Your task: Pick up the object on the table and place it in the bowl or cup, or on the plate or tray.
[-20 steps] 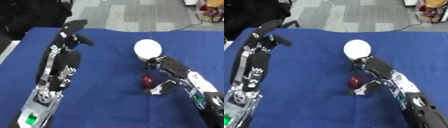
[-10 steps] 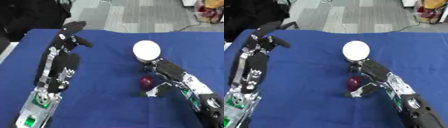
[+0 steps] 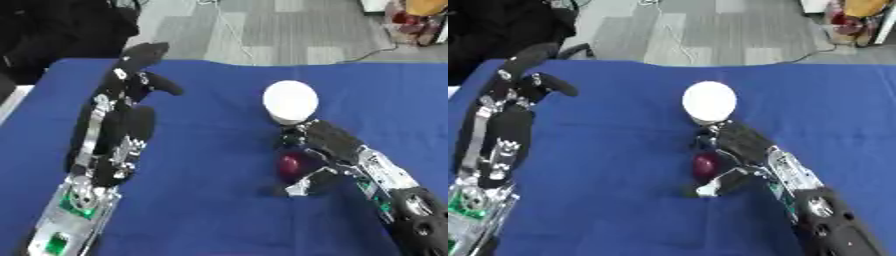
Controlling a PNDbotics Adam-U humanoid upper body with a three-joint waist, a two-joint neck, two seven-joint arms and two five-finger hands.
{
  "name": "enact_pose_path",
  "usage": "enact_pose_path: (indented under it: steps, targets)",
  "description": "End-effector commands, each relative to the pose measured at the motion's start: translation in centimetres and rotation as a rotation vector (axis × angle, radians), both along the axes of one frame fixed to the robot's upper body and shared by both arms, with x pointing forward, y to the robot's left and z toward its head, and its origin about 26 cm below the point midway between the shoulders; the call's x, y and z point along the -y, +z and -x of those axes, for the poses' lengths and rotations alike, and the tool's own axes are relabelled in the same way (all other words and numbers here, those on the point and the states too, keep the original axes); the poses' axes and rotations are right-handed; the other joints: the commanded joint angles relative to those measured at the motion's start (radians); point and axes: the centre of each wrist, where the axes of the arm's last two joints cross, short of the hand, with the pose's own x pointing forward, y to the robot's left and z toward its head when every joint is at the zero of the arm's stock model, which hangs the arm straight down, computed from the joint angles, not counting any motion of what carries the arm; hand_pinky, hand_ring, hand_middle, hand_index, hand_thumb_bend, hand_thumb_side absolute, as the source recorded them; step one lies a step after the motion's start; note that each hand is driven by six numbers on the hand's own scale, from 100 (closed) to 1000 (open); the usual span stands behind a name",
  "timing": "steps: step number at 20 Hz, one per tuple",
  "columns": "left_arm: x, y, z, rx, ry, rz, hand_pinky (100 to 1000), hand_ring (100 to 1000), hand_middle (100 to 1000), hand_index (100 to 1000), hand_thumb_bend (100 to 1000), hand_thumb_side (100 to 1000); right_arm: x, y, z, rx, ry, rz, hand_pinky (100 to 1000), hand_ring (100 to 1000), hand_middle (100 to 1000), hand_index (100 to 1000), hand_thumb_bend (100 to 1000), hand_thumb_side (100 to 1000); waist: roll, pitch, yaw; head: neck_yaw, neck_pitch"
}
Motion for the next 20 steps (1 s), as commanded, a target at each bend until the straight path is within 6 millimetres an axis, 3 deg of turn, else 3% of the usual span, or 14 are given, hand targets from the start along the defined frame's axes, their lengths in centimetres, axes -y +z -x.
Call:
enact_pose_path:
  steps: [1,6,14,16,20]
  targets:
    - [-0.1,0.8,0.2,0.028,-0.008,-0.014,619,595,831,858,188,753,-0.7,1.2,-0.2,0.037,0.009,0.006,270,412,498,693,696,884,0.001,-0.019,0.000,-0.005,-0.012]
    - [-0.1,0.8,0.2,0.029,-0.010,-0.015,619,596,832,858,188,752,-1.0,1.1,-0.2,0.041,0.008,0.018,137,324,506,692,694,893,0.000,-0.019,0.001,-0.005,-0.013]
    - [-0.1,0.8,0.2,0.028,-0.011,-0.014,619,596,832,856,188,752,-1.4,1.1,-0.1,0.055,-0.001,0.049,143,383,507,670,668,906,0.001,-0.019,0.000,-0.007,-0.012]
    - [-0.1,0.8,0.2,0.027,-0.012,-0.014,619,596,832,856,188,752,-1.6,1.3,0.0,0.079,0.002,0.068,100,382,503,655,658,911,0.001,-0.019,-0.001,-0.008,-0.012]
    - [-0.1,0.8,0.2,0.027,-0.012,-0.014,619,596,832,855,188,752,-1.9,1.5,0.1,0.127,-0.003,0.087,100,363,495,625,642,912,0.001,-0.020,-0.001,-0.009,-0.014]
